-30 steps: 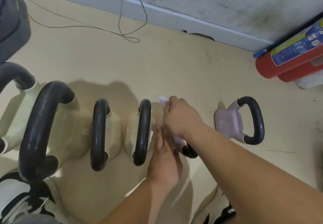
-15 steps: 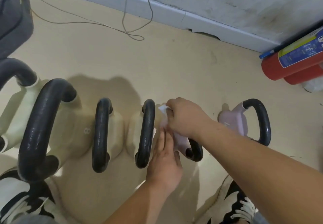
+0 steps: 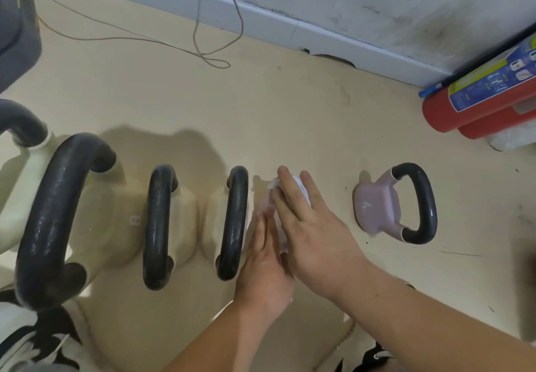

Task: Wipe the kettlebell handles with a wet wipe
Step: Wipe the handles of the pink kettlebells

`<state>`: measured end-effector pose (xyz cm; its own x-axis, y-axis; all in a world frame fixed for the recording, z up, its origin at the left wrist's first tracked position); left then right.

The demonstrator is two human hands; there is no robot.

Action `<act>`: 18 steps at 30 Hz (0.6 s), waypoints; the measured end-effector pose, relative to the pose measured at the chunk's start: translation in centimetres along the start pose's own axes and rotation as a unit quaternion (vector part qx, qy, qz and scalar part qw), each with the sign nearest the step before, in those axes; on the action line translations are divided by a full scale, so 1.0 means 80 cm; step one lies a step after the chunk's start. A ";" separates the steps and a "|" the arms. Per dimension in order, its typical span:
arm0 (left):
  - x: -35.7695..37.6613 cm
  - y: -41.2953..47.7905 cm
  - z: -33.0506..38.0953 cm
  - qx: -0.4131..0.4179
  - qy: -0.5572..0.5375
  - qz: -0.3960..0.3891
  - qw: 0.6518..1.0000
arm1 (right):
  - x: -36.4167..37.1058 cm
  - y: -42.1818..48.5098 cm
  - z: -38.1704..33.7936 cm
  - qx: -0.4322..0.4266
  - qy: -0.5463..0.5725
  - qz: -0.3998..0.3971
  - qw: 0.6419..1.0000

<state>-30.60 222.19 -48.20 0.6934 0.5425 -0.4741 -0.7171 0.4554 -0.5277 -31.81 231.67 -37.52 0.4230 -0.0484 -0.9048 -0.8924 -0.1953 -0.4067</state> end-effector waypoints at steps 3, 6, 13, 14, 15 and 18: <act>0.005 0.003 0.001 0.036 0.020 0.001 0.999 | 0.004 -0.003 0.004 0.017 0.034 -0.005 0.999; -0.002 0.000 0.003 -0.006 -0.030 -0.002 1.000 | -0.022 0.026 0.016 0.100 0.097 0.014 0.990; -0.008 -0.006 0.004 -0.008 -0.040 0.002 0.999 | -0.037 0.120 0.049 0.248 0.195 -0.126 0.941; -0.010 -0.006 0.005 -0.007 -0.042 0.004 0.999 | -0.039 0.119 0.051 0.253 0.219 -0.128 0.934; -0.010 -0.007 0.005 -0.009 -0.037 0.000 0.999 | -0.041 0.114 0.053 0.254 0.243 -0.115 0.929; -0.012 -0.006 0.008 -0.021 -0.026 -0.017 0.999 | -0.042 0.080 0.044 0.250 0.327 -0.016 0.911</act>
<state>-30.96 221.90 -47.09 0.7119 0.5643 -0.4181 -0.6887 0.4444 -0.5729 -39.53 234.04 -37.51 0.3077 -0.6553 -0.6899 -0.7683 0.2566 -0.5864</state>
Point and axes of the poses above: each hand's wrist, its own y-axis towards the middle knuckle, its own x-axis out of the palm, z = x × y, the point moved 3 cm from there along y, towards the middle knuckle, and after that the axes turned 13 degrees about -x, right-handed, at the moved point
